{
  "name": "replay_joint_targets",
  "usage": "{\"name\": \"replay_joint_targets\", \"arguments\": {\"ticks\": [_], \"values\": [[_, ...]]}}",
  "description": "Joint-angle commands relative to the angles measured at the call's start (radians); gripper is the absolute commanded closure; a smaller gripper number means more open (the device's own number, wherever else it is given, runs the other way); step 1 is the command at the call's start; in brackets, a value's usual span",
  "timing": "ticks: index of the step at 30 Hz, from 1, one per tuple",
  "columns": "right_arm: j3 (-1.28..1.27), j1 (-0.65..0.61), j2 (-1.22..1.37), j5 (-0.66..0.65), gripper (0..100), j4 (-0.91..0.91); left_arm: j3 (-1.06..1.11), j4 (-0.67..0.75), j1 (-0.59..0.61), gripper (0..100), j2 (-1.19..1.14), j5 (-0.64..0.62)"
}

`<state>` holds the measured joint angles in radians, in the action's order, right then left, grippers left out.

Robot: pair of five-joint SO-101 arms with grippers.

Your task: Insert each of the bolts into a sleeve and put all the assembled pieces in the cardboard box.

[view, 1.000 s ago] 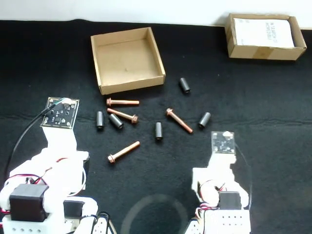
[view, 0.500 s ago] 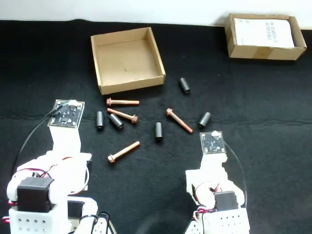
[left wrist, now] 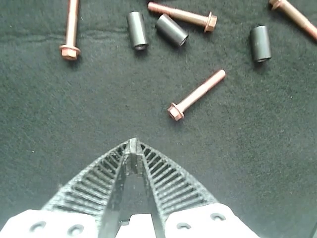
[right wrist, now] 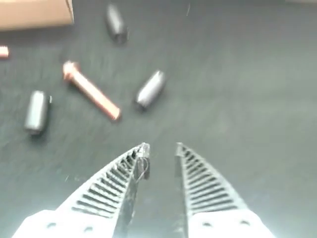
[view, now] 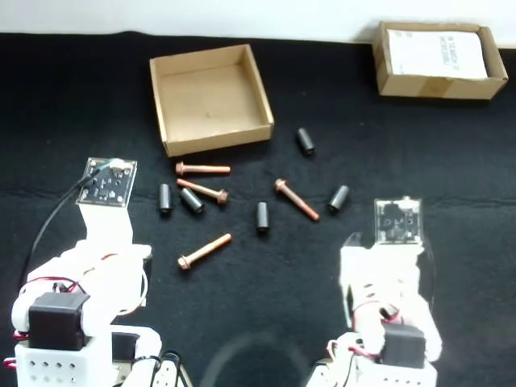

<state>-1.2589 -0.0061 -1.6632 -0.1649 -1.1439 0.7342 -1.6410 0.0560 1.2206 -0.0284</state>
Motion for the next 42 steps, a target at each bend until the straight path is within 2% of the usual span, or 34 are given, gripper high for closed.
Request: {"name": "replay_joint_targets", "arguments": {"ticks": [1, 5, 8, 16, 21, 24, 27, 31, 35, 39, 42], "values": [[0.127, 0.002, 0.002, -0.040, 89.1, 0.008, 0.001, 0.046, -0.018, 98, -0.015, 0.005], [0.154, -0.005, 0.027, -0.040, 94.2, -0.094, -0.001, 0.072, -0.013, 98, -0.010, 0.005], [0.242, -0.016, 0.147, -0.018, 94.2, -0.166, -0.002, 0.094, -0.010, 98, -0.016, 0.005], [0.854, -0.019, 0.745, 0.193, 86.7, -0.475, -0.001, 0.210, 0.015, 97, -0.031, 0.006], [1.145, -0.031, 0.947, 0.236, 86.6, -0.578, -0.010, 0.292, 0.015, 97, -0.213, 0.005], [1.208, -0.050, 1.000, 0.219, 86.5, -0.587, -0.012, 0.364, 0.015, 97, -0.351, 0.002], [1.208, -0.051, 1.049, 0.224, 86.8, -0.518, -0.010, 0.430, 0.015, 97, -0.461, 0.002], [1.216, -0.051, 1.175, 0.344, 86.8, -0.449, -0.001, 0.535, 0.036, 97, -0.582, -0.002], [1.230, -0.094, 1.343, 0.361, 86.8, -0.424, -0.001, 0.598, 0.090, 97, -0.699, -0.063], [1.259, -0.153, 1.512, 0.361, 86.8, -0.401, -0.002, 0.600, 0.154, 97, -0.825, 0.043], [1.294, -0.183, 1.626, 0.361, 86.8, -0.360, -0.005, 0.621, 0.166, 97, -0.912, 0.041]]}}
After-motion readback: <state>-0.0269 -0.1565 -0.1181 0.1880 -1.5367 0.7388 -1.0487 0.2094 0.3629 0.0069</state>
